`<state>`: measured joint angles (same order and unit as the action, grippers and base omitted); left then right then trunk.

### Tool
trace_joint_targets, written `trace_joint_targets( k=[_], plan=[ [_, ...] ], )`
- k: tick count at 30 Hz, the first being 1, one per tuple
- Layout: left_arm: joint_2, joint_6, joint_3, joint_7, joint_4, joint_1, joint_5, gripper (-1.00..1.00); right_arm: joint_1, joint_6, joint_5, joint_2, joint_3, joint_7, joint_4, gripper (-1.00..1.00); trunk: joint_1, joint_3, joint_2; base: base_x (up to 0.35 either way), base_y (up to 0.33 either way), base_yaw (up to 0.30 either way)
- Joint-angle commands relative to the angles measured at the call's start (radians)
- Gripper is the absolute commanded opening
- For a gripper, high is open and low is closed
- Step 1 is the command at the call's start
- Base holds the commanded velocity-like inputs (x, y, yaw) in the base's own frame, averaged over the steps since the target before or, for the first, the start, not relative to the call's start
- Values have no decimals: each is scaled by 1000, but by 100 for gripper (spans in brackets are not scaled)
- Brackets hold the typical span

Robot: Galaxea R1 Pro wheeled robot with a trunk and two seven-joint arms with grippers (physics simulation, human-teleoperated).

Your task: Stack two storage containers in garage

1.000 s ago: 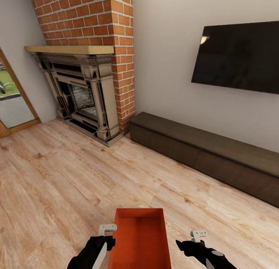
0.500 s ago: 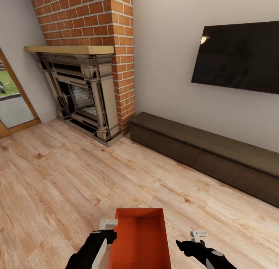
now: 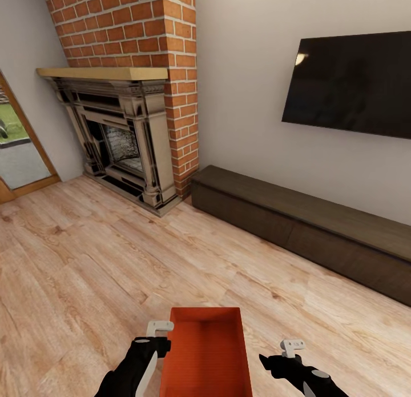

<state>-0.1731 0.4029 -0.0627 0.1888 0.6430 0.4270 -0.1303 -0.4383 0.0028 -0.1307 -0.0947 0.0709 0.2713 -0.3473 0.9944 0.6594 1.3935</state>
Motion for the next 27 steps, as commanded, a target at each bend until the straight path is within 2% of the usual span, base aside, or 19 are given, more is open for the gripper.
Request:
trace_joint_targets(
  k=[1, 13, 20, 27],
  plan=[
    [-1, 5, -5, -3, 0, 1, -11, 100, 0, 0, -10, -1, 7, 0, 0, 100, 0, 1, 0, 0, 0, 0],
    [-1, 12, -6, -7, -12, 0, -10, 100, 0, 0, -9, 0, 7, 0, 0, 100, 0, 1, 0, 0, 0, 0],
    [-1, 9, -7, -91, -57, 1, -12, 100, 0, 0, -10, 0, 7, 0, 0, 100, 0, 1, 0, 0, 0, 0],
    [-1, 4, -11, -97, -60, 1, -10, 100, 0, 0, -9, 0, 7, 0, 0, 100, 0, 1, 0, 0, 0, 0]
  ],
)
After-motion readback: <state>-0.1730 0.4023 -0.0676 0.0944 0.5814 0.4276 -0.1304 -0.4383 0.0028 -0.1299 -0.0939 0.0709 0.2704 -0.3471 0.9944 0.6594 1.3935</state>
